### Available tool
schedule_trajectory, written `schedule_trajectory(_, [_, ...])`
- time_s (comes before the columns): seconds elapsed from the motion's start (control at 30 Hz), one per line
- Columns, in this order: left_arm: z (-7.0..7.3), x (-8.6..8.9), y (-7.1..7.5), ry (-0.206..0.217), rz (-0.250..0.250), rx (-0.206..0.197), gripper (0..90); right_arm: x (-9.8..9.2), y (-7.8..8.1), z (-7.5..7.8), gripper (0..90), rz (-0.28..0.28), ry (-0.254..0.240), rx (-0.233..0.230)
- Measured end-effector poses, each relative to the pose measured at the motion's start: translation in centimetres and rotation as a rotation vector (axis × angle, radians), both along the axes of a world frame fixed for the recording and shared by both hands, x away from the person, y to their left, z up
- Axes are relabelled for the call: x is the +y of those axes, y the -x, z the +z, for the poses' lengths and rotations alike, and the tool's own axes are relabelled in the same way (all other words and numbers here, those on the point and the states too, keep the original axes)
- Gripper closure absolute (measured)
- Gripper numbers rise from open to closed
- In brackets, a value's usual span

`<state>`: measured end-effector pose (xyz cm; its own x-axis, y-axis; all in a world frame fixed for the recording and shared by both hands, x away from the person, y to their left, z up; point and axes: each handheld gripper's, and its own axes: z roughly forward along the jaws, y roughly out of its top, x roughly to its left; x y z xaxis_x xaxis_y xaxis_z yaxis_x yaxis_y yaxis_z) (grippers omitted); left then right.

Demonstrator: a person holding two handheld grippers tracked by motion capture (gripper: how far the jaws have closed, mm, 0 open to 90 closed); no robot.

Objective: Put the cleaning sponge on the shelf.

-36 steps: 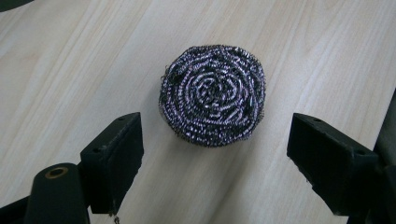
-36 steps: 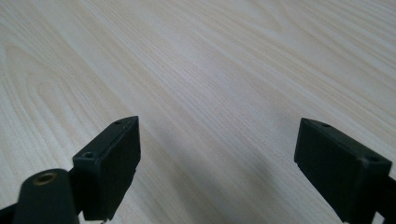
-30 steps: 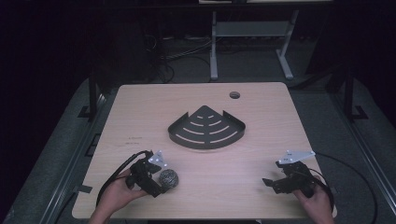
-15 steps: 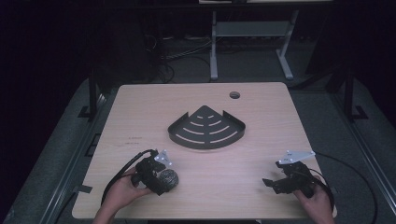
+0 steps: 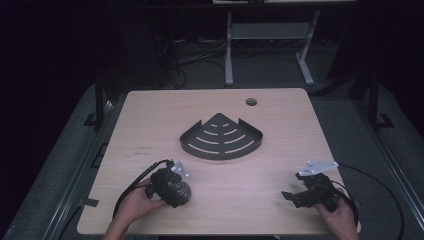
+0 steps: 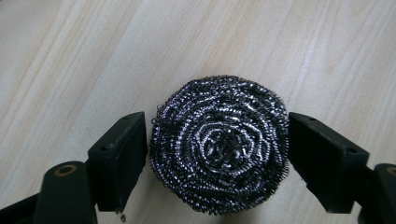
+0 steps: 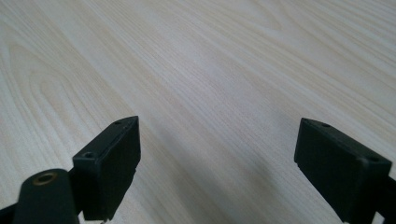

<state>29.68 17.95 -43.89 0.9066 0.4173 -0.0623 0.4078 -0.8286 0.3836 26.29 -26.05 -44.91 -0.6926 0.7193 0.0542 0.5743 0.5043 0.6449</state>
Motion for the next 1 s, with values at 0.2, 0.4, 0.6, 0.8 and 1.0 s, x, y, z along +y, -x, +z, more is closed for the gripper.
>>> schedule_trajectory(0.2, [-0.3, 0.1, 0.0, 0.003, 0.004, 0.005, 29.5, -0.1, 0.0, 0.0, 14.2, -0.001, -0.002, -0.002])
schedule_trajectory(0.4, [-0.2, 0.1, 0.1, 0.000, 0.011, -0.006, 32.2, -0.1, 0.0, 0.0, 14.2, 0.000, 0.000, -0.002])
schedule_trajectory(0.6, [0.3, 0.2, -0.2, 0.007, 0.016, -0.014, 32.5, -0.1, -0.1, 0.0, 14.2, 0.002, -0.002, -0.002])
schedule_trajectory(0.8, [0.8, 0.3, -0.6, 0.020, 0.027, -0.017, 32.5, 0.0, -0.1, -0.1, 14.2, 0.001, -0.006, 0.003])
schedule_trajectory(1.0, [1.1, 0.1, -1.0, 0.028, 0.020, -0.010, 32.4, 0.1, 0.0, -0.1, 14.2, 0.002, -0.004, 0.003])
